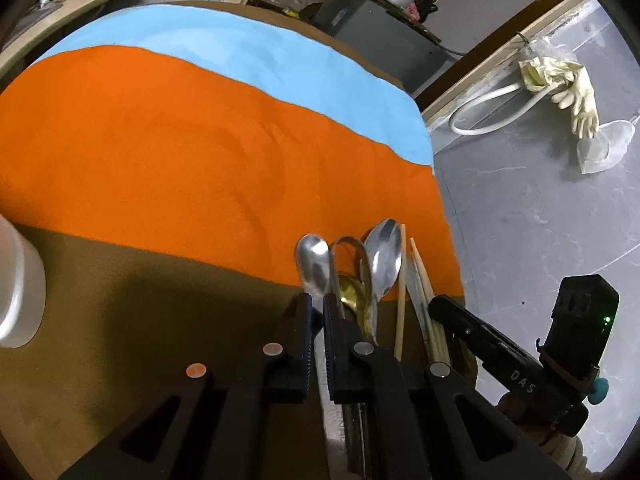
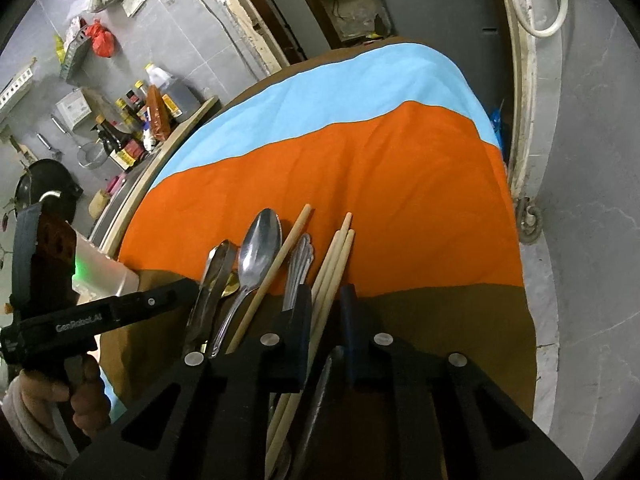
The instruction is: Organize utensils
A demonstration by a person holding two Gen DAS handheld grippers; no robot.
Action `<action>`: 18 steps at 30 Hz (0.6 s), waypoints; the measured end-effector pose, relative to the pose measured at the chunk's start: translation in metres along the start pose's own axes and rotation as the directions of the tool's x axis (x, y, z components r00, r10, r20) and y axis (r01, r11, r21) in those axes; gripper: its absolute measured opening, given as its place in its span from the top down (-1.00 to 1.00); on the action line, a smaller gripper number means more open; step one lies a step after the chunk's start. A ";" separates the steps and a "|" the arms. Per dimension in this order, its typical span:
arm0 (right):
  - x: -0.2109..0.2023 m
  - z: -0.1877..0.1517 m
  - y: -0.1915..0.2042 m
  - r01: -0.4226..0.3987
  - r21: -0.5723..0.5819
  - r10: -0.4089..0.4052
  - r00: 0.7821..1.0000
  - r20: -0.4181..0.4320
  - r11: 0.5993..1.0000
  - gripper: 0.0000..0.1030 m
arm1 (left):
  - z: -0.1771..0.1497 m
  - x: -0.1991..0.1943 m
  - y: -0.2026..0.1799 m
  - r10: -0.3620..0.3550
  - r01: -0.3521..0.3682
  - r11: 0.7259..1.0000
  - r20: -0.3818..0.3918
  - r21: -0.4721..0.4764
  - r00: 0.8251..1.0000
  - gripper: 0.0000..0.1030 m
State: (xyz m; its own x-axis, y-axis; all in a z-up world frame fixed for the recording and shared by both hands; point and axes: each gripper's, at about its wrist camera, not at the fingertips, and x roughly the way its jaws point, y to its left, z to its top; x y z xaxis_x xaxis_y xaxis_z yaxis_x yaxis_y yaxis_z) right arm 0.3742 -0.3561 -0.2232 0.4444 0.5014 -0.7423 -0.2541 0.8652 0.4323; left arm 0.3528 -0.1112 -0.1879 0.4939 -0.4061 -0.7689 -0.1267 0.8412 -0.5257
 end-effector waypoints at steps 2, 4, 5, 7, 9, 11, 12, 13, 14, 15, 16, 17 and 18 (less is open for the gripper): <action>0.000 0.000 -0.001 -0.009 0.013 0.009 1.000 -0.002 1.000 0.75 | -0.001 -0.001 0.004 -0.014 0.014 1.000 -0.006 -0.021 1.000 0.89; 0.001 -0.001 -0.004 -0.021 0.031 0.021 1.000 -0.005 0.999 0.75 | -0.001 0.001 0.004 -0.025 0.024 0.999 -0.019 -0.032 1.000 0.88; 0.001 -0.001 -0.005 -0.026 0.038 0.026 1.000 -0.006 0.999 0.75 | 0.000 0.002 0.004 -0.029 0.028 0.999 -0.023 -0.035 0.999 0.87; 0.002 -0.001 -0.005 -0.030 0.043 0.030 0.999 -0.010 0.999 0.75 | 0.001 0.003 0.007 -0.047 0.045 0.997 -0.031 -0.056 0.998 0.87; 0.003 -0.003 -0.005 -0.031 0.045 0.031 0.999 -0.014 0.999 0.75 | 0.002 0.006 0.012 -0.080 0.077 0.993 -0.038 -0.090 0.996 0.87; 0.003 -0.003 -0.004 -0.034 0.047 0.035 0.999 -0.019 0.998 0.75 | 0.003 0.008 0.014 -0.097 0.092 0.990 -0.047 -0.103 0.994 0.87; 0.003 -0.003 -0.004 -0.036 0.050 0.037 0.999 -0.021 0.998 0.75 | 0.003 0.009 0.014 -0.097 0.092 0.991 -0.052 -0.100 0.994 0.87; 0.003 -0.004 -0.005 -0.037 0.053 0.039 0.999 -0.022 0.998 0.75 | 0.003 0.010 0.013 -0.095 0.089 0.991 -0.056 -0.095 0.994 0.87; 0.003 -0.004 -0.005 -0.040 0.059 0.041 0.999 -0.023 0.997 0.75 | 0.003 0.010 0.012 -0.093 0.087 0.992 -0.062 -0.090 0.994 0.88; 0.003 -0.004 -0.005 -0.041 0.062 0.043 0.999 -0.023 0.997 0.75 | 0.004 0.011 0.012 -0.094 0.087 0.992 -0.067 -0.090 0.993 0.88; 0.004 -0.004 -0.005 -0.042 0.065 0.043 0.999 -0.024 0.997 0.75 | 0.004 0.011 0.012 -0.096 0.089 0.992 -0.071 -0.090 0.993 0.88; 0.004 -0.004 -0.006 -0.042 0.065 0.043 0.999 -0.025 0.997 0.75 | 0.004 0.011 0.012 -0.098 0.091 0.992 -0.077 -0.090 0.992 0.88; 0.004 -0.004 -0.006 -0.041 0.063 0.042 0.999 -0.027 0.997 0.75 | 0.005 0.012 0.012 -0.099 0.092 0.992 -0.083 -0.088 0.992 0.88</action>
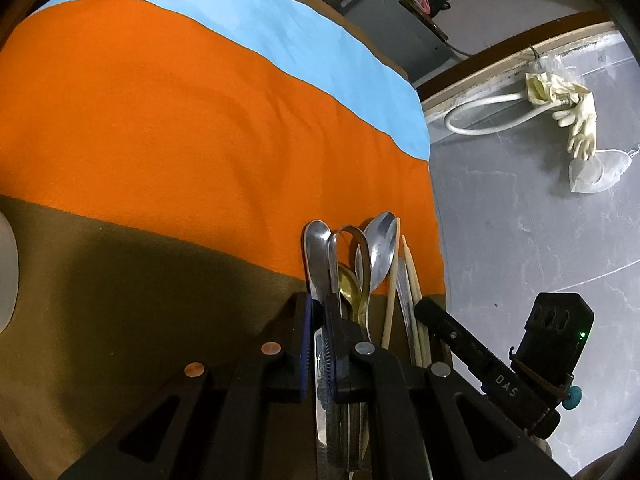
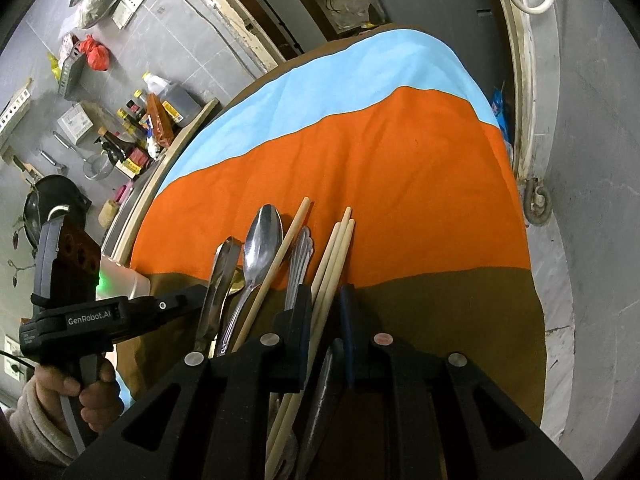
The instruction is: Organize utensils
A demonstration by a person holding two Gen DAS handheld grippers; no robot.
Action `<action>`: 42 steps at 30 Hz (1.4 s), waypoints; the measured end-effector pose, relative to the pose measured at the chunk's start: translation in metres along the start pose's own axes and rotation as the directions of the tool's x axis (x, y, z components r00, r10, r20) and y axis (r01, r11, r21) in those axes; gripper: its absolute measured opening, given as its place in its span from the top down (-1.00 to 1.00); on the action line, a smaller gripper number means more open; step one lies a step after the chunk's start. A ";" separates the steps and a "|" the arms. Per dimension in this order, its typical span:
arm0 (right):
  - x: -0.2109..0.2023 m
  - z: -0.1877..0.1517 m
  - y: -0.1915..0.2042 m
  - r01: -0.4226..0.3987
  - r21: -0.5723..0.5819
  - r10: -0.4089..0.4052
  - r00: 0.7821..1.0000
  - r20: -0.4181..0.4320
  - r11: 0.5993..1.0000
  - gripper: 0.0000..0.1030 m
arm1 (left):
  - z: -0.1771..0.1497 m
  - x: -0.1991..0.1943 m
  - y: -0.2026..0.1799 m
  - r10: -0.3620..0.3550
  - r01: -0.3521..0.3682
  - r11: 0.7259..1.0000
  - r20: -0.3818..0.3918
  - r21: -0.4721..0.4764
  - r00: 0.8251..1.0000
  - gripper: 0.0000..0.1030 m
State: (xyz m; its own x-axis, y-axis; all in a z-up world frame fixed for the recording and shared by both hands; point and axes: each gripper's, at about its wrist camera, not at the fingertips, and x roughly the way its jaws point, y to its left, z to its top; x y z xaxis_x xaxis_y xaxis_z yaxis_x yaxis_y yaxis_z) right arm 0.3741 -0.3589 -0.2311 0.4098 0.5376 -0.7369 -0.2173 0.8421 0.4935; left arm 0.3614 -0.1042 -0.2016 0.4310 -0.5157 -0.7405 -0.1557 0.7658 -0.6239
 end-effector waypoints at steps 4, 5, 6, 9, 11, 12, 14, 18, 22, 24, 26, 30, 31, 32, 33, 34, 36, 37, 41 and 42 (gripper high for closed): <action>0.001 0.001 -0.001 -0.017 0.019 0.018 1.000 -0.011 1.000 0.83 | 0.000 -0.001 -0.002 0.013 -0.013 1.000 0.006 0.007 1.000 0.91; 0.001 0.001 -0.001 -0.016 0.028 0.017 1.000 -0.012 0.999 0.84 | 0.000 -0.002 -0.003 0.019 -0.019 1.000 0.013 0.009 1.000 0.92; 0.001 0.000 -0.001 -0.011 0.031 0.012 1.000 -0.012 0.999 0.85 | -0.002 -0.003 -0.004 0.025 -0.025 1.000 0.020 0.010 0.999 0.93; -0.001 -0.002 0.002 -0.009 0.042 0.010 1.000 -0.008 0.999 0.87 | -0.006 -0.007 -0.006 0.037 -0.037 0.999 0.036 0.006 0.999 0.94; -0.003 -0.004 0.004 -0.019 0.053 0.020 1.000 -0.010 0.998 0.87 | -0.008 -0.010 -0.006 0.040 -0.040 0.999 0.043 0.003 0.998 0.95; -0.004 -0.005 0.005 -0.020 0.056 0.021 1.000 -0.010 0.998 0.87 | -0.009 -0.012 -0.006 0.047 -0.047 0.999 0.047 0.004 0.998 0.95; -0.005 -0.007 0.006 -0.020 0.057 0.021 1.000 -0.007 0.998 0.87 | -0.010 -0.016 -0.005 0.059 -0.060 0.998 0.051 0.003 0.997 0.96; -0.010 -0.010 0.006 -0.020 0.056 0.020 1.000 0.003 0.998 0.93 | -0.012 -0.029 -0.003 0.094 -0.094 0.996 0.068 -0.003 0.993 0.96; -0.019 -0.013 0.012 -0.023 0.039 0.022 0.999 0.023 0.999 0.97 | -0.016 -0.041 0.003 0.132 -0.131 0.991 0.082 -0.012 0.988 0.95; -0.023 -0.013 0.016 -0.036 0.030 0.035 0.999 0.029 0.999 0.99 | -0.018 -0.047 0.007 0.150 -0.149 0.989 0.084 -0.016 0.985 0.95; -0.025 -0.015 0.020 -0.050 0.024 0.050 0.998 0.026 0.998 0.99 | -0.019 -0.049 0.011 0.163 -0.161 0.987 0.081 -0.025 0.983 0.96; -0.025 -0.020 0.033 -0.081 0.016 0.081 0.997 0.009 0.997 0.99 | -0.023 -0.043 0.020 0.167 -0.164 0.985 0.055 -0.044 0.985 0.98; -0.024 -0.022 0.036 -0.086 0.014 0.086 0.996 -0.001 0.996 0.99 | -0.023 -0.043 0.022 0.159 -0.156 0.987 0.054 -0.049 0.986 0.97; -0.024 -0.026 0.038 -0.083 0.008 0.083 0.997 -0.010 0.997 0.99 | -0.024 -0.044 0.023 0.152 -0.149 0.987 0.054 -0.057 0.987 0.97; -0.023 -0.028 0.040 -0.077 0.001 0.077 0.997 -0.014 0.997 0.99 | -0.024 -0.044 0.024 0.148 -0.144 0.987 0.052 -0.064 0.988 0.97; -0.024 -0.031 0.043 -0.066 -0.009 0.066 0.998 -0.014 0.998 0.99 | -0.025 -0.044 0.025 0.145 -0.142 0.987 0.045 -0.071 0.988 0.94; -0.029 -0.033 0.045 -0.018 -0.032 0.018 1.000 -0.007 0.999 0.99 | -0.025 -0.044 0.026 0.139 -0.136 0.988 0.031 -0.075 0.990 0.85; -0.032 -0.032 0.044 0.006 -0.037 -0.006 1.000 -0.003 0.999 0.99 | -0.026 -0.043 0.026 0.133 -0.131 0.989 0.023 -0.074 0.991 0.78; -0.044 -0.019 0.026 0.073 -0.015 -0.073 0.997 0.034 0.997 0.97 | -0.028 -0.044 0.023 0.089 -0.088 0.994 0.014 -0.062 0.996 0.31; -0.045 -0.015 0.020 0.089 -0.015 -0.088 0.995 0.037 0.996 0.97 | -0.029 -0.046 0.022 0.077 -0.076 0.995 0.020 -0.063 0.997 0.25</action>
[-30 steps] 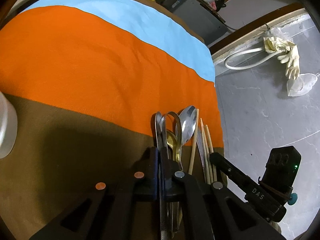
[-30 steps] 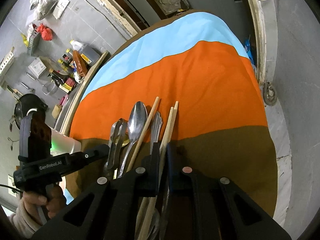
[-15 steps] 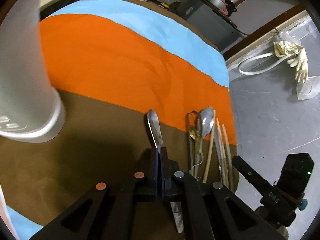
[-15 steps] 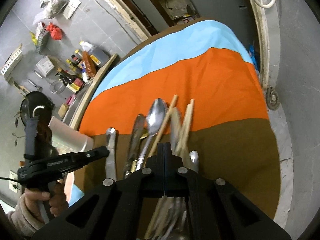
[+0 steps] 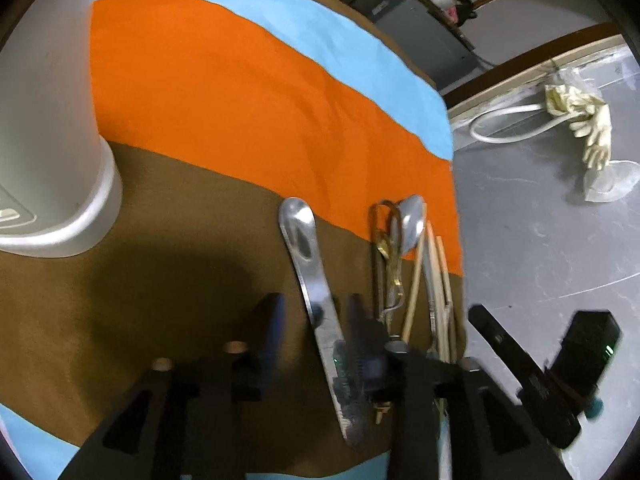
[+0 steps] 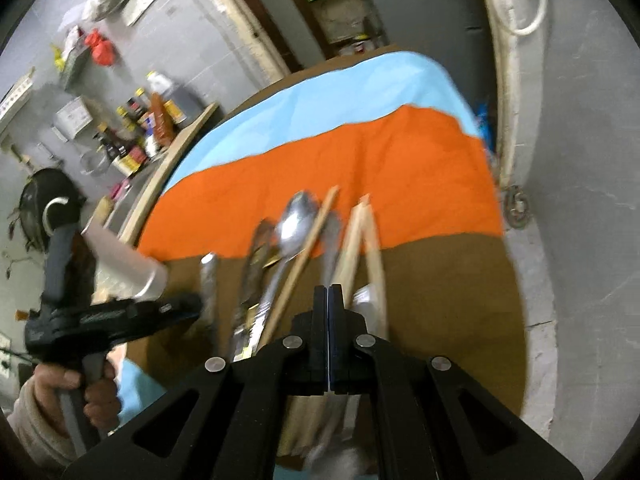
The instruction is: Organize utensils
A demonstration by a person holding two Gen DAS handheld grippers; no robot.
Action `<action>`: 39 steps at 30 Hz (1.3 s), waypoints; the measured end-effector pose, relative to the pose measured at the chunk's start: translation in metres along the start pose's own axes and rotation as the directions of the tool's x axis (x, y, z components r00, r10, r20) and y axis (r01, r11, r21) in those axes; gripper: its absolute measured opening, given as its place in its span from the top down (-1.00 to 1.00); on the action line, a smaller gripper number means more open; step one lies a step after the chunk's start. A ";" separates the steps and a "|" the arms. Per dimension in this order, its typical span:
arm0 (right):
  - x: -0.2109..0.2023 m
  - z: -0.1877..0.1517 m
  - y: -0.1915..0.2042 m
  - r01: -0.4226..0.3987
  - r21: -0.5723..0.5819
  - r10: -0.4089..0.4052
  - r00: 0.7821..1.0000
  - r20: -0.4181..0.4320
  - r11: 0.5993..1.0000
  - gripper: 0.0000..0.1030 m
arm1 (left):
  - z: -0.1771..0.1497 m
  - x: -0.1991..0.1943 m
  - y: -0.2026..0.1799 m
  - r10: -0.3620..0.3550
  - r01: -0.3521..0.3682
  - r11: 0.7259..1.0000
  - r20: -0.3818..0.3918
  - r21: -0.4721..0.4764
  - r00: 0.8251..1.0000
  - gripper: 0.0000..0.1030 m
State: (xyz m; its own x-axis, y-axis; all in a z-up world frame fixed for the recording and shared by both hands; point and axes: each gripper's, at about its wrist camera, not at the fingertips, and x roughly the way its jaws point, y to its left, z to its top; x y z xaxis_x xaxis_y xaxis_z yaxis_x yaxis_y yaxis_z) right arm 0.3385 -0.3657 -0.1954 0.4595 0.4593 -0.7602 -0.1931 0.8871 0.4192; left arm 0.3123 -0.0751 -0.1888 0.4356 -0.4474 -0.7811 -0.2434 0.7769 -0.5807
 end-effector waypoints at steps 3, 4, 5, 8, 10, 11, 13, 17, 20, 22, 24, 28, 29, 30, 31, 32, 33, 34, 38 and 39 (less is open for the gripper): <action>0.007 0.012 -0.017 0.026 0.001 -0.026 0.999 -0.020 1.000 0.97 | -0.002 0.003 -0.004 0.019 -0.019 1.000 0.005 0.018 1.000 0.23; 0.010 0.016 -0.022 0.023 0.007 -0.023 0.999 -0.031 1.000 0.97 | -0.001 0.004 -0.006 0.025 -0.025 0.999 0.005 0.027 1.000 0.25; 0.014 0.019 -0.024 0.014 0.012 -0.013 0.999 -0.044 1.000 0.97 | -0.001 0.006 -0.007 0.031 -0.031 0.999 0.003 0.036 1.000 0.28; 0.024 0.024 -0.025 0.003 0.006 -0.002 0.997 -0.075 1.000 0.97 | 0.004 0.009 -0.009 0.035 -0.034 0.999 -0.001 0.034 0.999 0.28; 0.029 0.022 -0.025 0.000 0.000 0.000 0.996 -0.091 1.000 0.97 | 0.006 0.011 -0.011 0.037 -0.037 0.999 -0.004 0.036 0.999 0.29; 0.032 0.021 -0.026 -0.004 0.002 0.004 0.995 -0.098 1.000 0.97 | 0.007 0.012 -0.012 0.043 -0.043 0.998 -0.005 0.043 0.999 0.32; 0.036 0.016 -0.025 -0.016 0.008 0.017 0.994 -0.105 1.000 0.96 | 0.008 0.014 -0.015 0.087 -0.086 0.994 -0.005 0.066 0.996 0.53; 0.042 0.016 -0.026 -0.034 0.010 0.035 0.992 -0.118 0.999 0.93 | 0.012 0.016 -0.016 0.126 -0.124 0.990 -0.018 0.062 0.992 0.70; 0.045 0.018 -0.027 -0.046 -0.004 0.045 0.989 -0.138 0.999 0.92 | 0.012 0.018 -0.018 0.136 -0.134 0.989 -0.025 0.062 0.990 0.70; 0.047 0.019 -0.028 -0.055 -0.012 0.053 0.987 -0.153 0.998 0.91 | 0.013 0.019 -0.019 0.129 -0.127 0.990 -0.032 0.053 0.991 0.70; 0.048 0.021 -0.028 -0.063 -0.020 0.059 0.984 -0.166 0.998 0.91 | 0.015 0.019 -0.017 0.119 -0.118 0.992 -0.038 0.034 0.992 0.70; 0.055 0.026 -0.024 -0.057 -0.042 0.047 0.978 -0.202 0.998 0.90 | 0.016 0.023 -0.022 0.136 -0.134 0.990 -0.051 0.044 0.989 0.70; 0.056 0.027 -0.022 -0.047 -0.052 0.035 0.977 -0.210 0.998 0.90 | 0.016 0.025 -0.025 0.152 -0.149 0.987 -0.053 0.060 0.987 0.70; 0.058 0.027 -0.019 -0.038 -0.063 0.023 0.976 -0.215 0.997 0.90 | 0.016 0.026 -0.029 0.167 -0.163 0.984 -0.052 0.074 0.985 0.70; 0.059 0.027 -0.017 -0.025 -0.074 0.009 0.976 -0.218 0.997 0.90 | 0.017 0.027 -0.031 0.177 -0.173 0.982 -0.050 0.083 0.983 0.70; 0.060 0.027 -0.014 -0.012 -0.078 -0.005 0.975 -0.221 0.997 0.90 | 0.017 0.028 -0.034 0.188 -0.183 0.979 -0.046 0.091 0.981 0.70; 0.061 0.028 -0.012 -0.001 -0.076 -0.016 0.975 -0.221 0.997 0.90 | 0.017 0.028 -0.035 0.195 -0.191 0.977 -0.042 0.094 0.980 0.70; 0.062 0.028 -0.011 0.012 -0.072 -0.027 0.975 -0.220 0.997 0.90 | 0.017 0.028 -0.035 0.204 -0.199 0.975 -0.038 0.094 0.978 0.70; 0.064 0.029 0.000 0.080 -0.077 -0.095 0.972 -0.214 0.994 0.90 | 0.017 0.028 -0.041 0.242 -0.236 0.965 -0.033 0.115 0.970 0.72; 0.064 0.028 0.003 0.095 -0.087 -0.111 0.970 -0.214 0.992 0.90 | 0.018 0.028 -0.042 0.248 -0.242 0.963 -0.033 0.117 0.968 0.73</action>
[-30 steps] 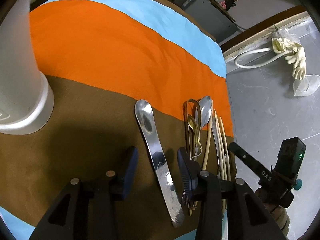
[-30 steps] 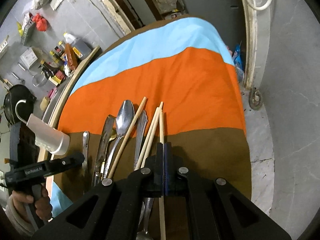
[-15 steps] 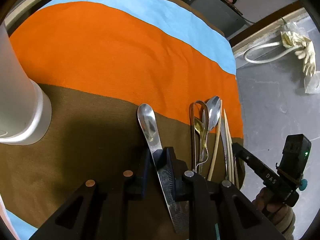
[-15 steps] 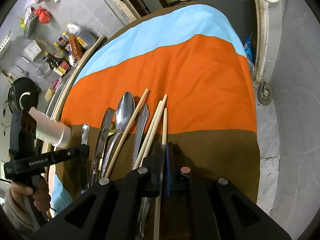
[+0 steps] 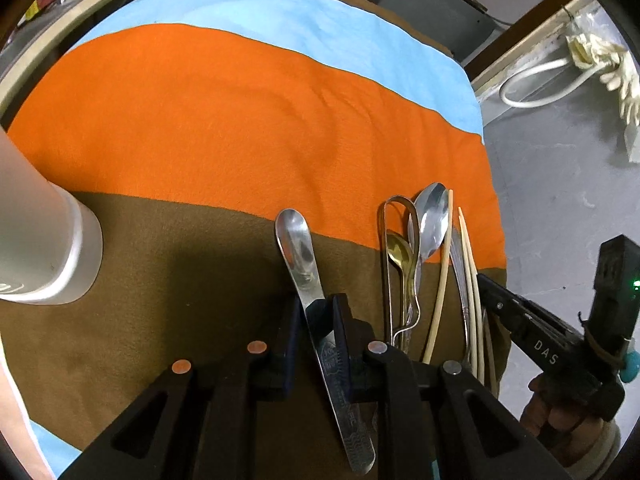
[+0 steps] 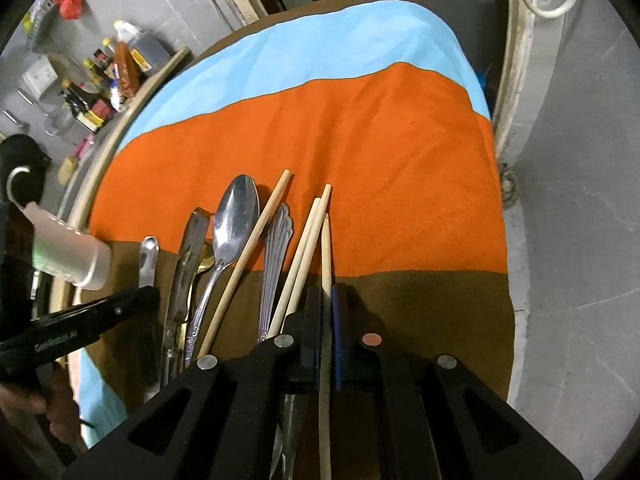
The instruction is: Organize utensils
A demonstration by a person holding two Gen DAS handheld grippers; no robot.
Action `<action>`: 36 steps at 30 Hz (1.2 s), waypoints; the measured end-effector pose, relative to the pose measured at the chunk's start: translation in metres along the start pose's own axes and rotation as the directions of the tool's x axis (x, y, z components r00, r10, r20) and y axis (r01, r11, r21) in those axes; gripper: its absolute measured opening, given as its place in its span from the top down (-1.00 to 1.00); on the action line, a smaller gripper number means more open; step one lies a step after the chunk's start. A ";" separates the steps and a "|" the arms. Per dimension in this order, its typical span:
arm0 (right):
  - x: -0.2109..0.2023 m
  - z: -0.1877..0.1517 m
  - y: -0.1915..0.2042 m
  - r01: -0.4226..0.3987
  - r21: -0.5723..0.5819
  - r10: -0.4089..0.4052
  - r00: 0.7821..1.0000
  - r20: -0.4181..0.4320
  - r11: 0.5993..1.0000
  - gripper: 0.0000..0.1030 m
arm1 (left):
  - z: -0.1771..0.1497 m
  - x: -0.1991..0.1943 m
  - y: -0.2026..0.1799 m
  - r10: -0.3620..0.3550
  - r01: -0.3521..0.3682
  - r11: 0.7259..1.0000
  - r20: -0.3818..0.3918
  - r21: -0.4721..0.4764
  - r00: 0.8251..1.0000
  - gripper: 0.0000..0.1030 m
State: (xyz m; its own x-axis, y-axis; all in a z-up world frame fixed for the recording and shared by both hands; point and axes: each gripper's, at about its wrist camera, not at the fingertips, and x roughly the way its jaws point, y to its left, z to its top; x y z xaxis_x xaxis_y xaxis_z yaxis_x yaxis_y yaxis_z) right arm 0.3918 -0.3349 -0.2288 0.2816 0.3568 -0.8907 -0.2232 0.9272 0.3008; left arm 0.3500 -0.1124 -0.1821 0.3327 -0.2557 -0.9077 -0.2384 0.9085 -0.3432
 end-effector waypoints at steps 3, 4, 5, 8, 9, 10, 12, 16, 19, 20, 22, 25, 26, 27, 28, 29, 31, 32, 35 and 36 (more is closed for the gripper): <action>0.001 0.003 0.011 0.055 -0.025 -0.055 0.998 -0.013 0.998 0.90 | 0.002 0.000 -0.003 -0.024 0.024 1.000 -0.009 -0.016 1.000 0.90; 0.000 0.004 0.012 0.059 -0.022 -0.059 0.998 -0.020 0.998 0.90 | 0.001 0.000 -0.004 -0.021 0.021 1.000 -0.007 -0.015 1.000 0.91; 0.000 0.006 0.010 0.053 -0.012 -0.054 0.998 -0.024 0.999 0.90 | 0.001 -0.001 -0.005 -0.016 0.016 1.000 -0.003 -0.009 1.000 0.91; -0.001 0.010 0.002 0.014 0.025 -0.013 0.999 -0.036 1.000 0.91 | 0.000 -0.002 0.000 -0.035 0.035 0.999 -0.002 -0.021 0.999 0.91; -0.001 0.011 0.000 0.002 0.037 0.000 0.999 -0.038 0.999 0.91 | -0.001 -0.002 0.002 -0.042 0.042 0.999 -0.004 -0.021 0.999 0.91; 0.000 0.012 0.000 -0.003 0.038 0.004 0.999 -0.041 0.999 0.91 | -0.001 -0.002 0.003 -0.050 0.050 0.999 -0.011 -0.014 0.999 0.91; 0.002 0.013 0.003 0.008 0.020 -0.007 0.999 -0.043 1.000 0.91 | 0.001 0.000 0.003 -0.057 0.057 0.998 -0.027 -0.004 0.998 0.90; 0.005 0.013 0.006 0.029 0.010 -0.028 0.998 -0.051 1.000 0.91 | 0.005 0.004 0.002 -0.070 0.070 0.998 -0.051 -0.011 0.996 0.90; 0.006 0.015 0.010 0.036 0.006 -0.035 0.998 -0.052 0.999 0.91 | 0.006 0.006 -0.001 -0.070 0.070 0.998 -0.054 -0.004 0.996 0.90; 0.005 0.015 0.010 0.034 0.007 -0.034 0.998 -0.051 0.999 0.91 | 0.005 0.006 -0.002 -0.069 0.069 0.998 -0.052 -0.002 0.996 0.91; 0.004 0.015 0.007 0.013 0.036 -0.011 0.999 -0.050 0.999 0.92 | 0.004 0.003 -0.004 -0.078 0.078 0.997 -0.038 0.001 0.996 0.92; -0.009 0.011 -0.007 -0.035 0.119 0.038 0.999 -0.016 0.992 0.92 | -0.001 -0.008 -0.002 -0.129 0.130 0.991 0.006 -0.014 0.992 0.95; -0.016 0.009 -0.009 -0.049 0.132 0.048 0.999 0.013 0.990 0.92 | -0.004 -0.013 -0.002 -0.127 0.128 0.992 0.027 -0.006 0.991 0.96; -0.023 0.006 -0.010 -0.066 0.141 0.061 0.997 0.042 0.988 0.92 | -0.008 -0.020 -0.002 -0.122 0.121 0.993 0.058 0.009 0.991 0.96; -0.031 0.003 -0.011 -0.084 0.150 0.073 0.994 0.075 0.985 0.92 | -0.011 -0.026 -0.001 -0.123 0.122 0.992 0.081 0.017 0.989 0.96; -0.038 -0.001 -0.011 -0.094 0.158 0.078 0.992 0.104 0.983 0.92 | -0.015 -0.034 -0.001 -0.131 0.129 0.991 0.112 0.027 0.985 0.97; -0.051 -0.009 -0.010 -0.118 0.163 0.089 0.981 0.170 0.980 0.92 | -0.023 -0.049 0.000 -0.154 0.148 0.988 0.175 0.048 0.972 0.97; -0.056 -0.013 -0.009 -0.125 0.160 0.093 0.976 0.199 0.979 0.92 | -0.028 -0.057 -0.001 -0.171 0.159 0.985 0.215 0.070 0.962 0.97; -0.075 -0.027 0.002 -0.121 0.130 0.080 0.956 0.281 0.984 0.92 | -0.039 -0.080 -0.004 -0.196 0.165 0.979 0.305 0.123 0.932 0.97; -0.081 -0.032 0.004 -0.118 0.122 0.077 0.950 0.303 0.985 0.92 | -0.041 -0.087 -0.005 -0.198 0.162 0.978 0.326 0.134 0.924 0.97</action>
State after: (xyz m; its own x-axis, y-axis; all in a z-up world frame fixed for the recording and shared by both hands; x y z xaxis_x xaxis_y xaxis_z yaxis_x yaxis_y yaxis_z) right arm 0.3383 -0.3634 -0.1665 0.5330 0.4446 -0.7199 -0.1397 0.8854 0.4433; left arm 0.2850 -0.1078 -0.1114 0.6523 -0.3082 -0.6925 -0.0572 0.8910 -0.4504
